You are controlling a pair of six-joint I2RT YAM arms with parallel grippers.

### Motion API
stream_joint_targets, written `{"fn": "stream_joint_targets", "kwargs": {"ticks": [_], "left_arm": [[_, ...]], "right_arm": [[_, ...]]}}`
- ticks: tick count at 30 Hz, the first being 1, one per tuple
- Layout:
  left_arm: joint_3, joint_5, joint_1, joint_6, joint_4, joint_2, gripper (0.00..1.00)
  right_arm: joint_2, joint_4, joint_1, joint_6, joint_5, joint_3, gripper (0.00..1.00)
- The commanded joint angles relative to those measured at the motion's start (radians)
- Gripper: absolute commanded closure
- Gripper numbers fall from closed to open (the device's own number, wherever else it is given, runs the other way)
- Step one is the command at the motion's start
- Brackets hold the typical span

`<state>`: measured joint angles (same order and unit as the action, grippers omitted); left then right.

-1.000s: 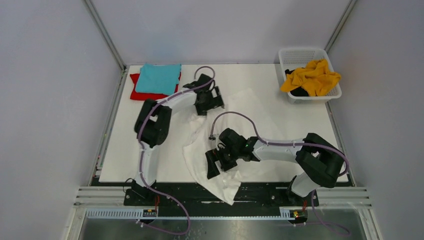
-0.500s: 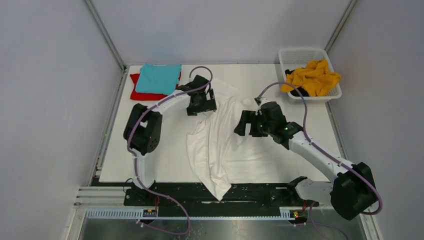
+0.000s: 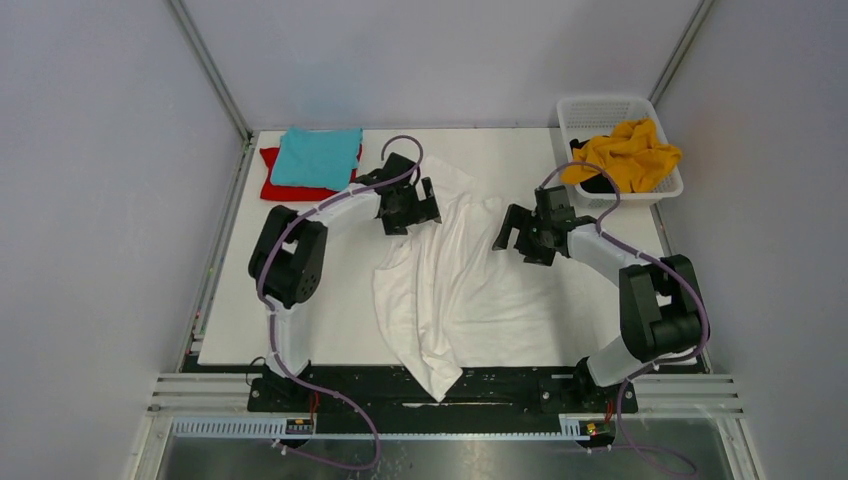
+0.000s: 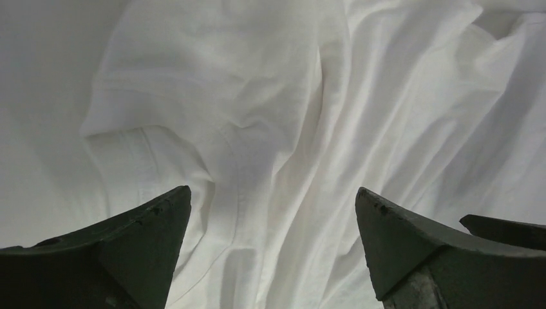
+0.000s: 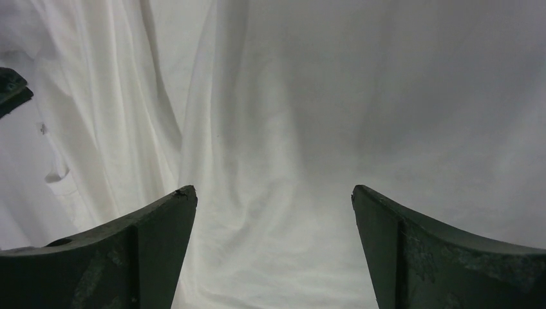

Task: Fold and stack the t-shirts
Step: Flatten out the tshirt

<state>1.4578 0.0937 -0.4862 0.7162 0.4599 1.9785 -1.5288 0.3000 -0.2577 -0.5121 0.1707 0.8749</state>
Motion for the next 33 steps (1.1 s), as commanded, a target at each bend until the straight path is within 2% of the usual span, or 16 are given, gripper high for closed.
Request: {"fn": "stream_joint_targets", "kwargs": {"ticks": [1,7,9,10,12,19,25,33], "left_arm": [[0.022,0.039,-0.003,0.039,-0.034,0.064,0.01],[-0.068,0.001,0.069,0.025,0.024,0.08,0.01],[-0.11,0.035,0.109,0.018,0.001,0.055,0.01],[-0.126,0.034,0.127,0.018,-0.06,0.041,0.01],[-0.125,-0.019,0.149,0.012,0.061,0.017,0.01],[-0.056,-0.152,0.214,-0.044,0.219,-0.017,0.01],[-0.029,-0.285,0.217,-0.032,0.314,-0.119,0.01],[-0.105,-0.279,0.176,0.006,0.316,-0.306,0.01]], "right_arm": [[-0.053,-0.043,0.034,-0.028,0.049,0.046,0.0],[-0.025,-0.058,0.076,-0.042,0.028,-0.037,0.01],[-0.024,-0.057,0.094,-0.043,0.024,-0.057,0.01],[-0.024,-0.056,0.109,-0.043,0.026,-0.067,0.01],[-0.018,-0.053,0.13,-0.045,0.036,-0.082,0.02],[0.026,-0.053,0.17,-0.059,0.044,-0.117,0.02],[0.078,-0.047,0.19,-0.068,0.029,-0.128,0.02],[0.198,0.025,0.194,-0.026,-0.034,-0.093,0.02]]}}
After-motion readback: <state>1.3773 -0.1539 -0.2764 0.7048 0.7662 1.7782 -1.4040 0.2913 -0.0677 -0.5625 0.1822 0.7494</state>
